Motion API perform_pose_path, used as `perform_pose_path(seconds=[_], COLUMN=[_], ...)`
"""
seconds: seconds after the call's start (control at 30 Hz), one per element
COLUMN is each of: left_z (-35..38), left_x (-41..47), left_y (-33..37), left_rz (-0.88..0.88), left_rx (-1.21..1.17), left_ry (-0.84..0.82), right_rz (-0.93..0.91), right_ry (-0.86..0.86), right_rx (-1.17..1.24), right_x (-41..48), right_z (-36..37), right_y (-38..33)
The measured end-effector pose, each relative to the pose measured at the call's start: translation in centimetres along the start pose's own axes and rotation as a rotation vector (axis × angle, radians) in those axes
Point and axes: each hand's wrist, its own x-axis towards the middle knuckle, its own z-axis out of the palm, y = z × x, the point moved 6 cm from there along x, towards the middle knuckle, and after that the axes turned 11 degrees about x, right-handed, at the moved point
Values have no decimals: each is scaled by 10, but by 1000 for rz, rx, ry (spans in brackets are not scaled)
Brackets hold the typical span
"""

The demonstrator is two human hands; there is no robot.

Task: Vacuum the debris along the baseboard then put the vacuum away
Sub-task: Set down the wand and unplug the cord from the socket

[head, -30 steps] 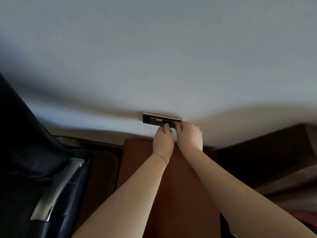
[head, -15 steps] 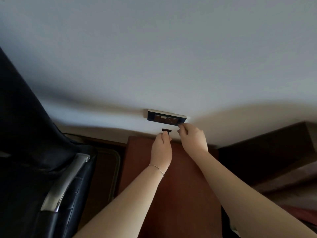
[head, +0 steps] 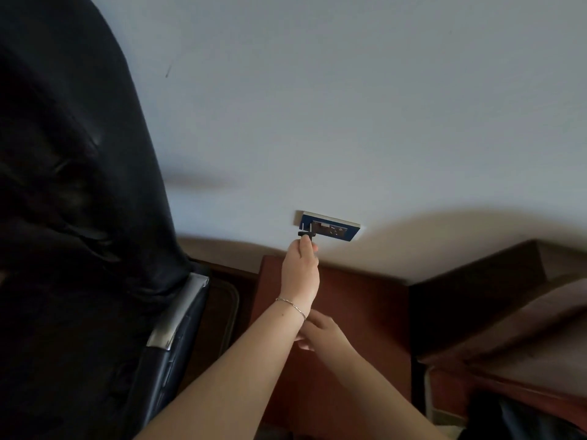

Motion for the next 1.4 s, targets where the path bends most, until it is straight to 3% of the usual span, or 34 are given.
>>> perform_pose_path(seconds=[0.5,0.7,0.97,1.17,1.4], left_z=[-67,-102,-196,-265,-372], left_x=[-127,-210,-289,-363,-472], left_y=[-5,-29,-89,-129,-206], left_rz=[45,20,-43,-25,-78], left_rx=[-247,-307,-188,-337,-493], left_ry=[116,168,436,496,665], right_rz=[-197,-161,-126,-162,-86], right_ry=[-106,-282,-481,-612,-715], right_rx=[-212,-175,-342,-485,-504], right_x=[-100,-164,-223,-282,-346], right_z=[53,86,166,242,351], right_y=[30,64,115,136,209])
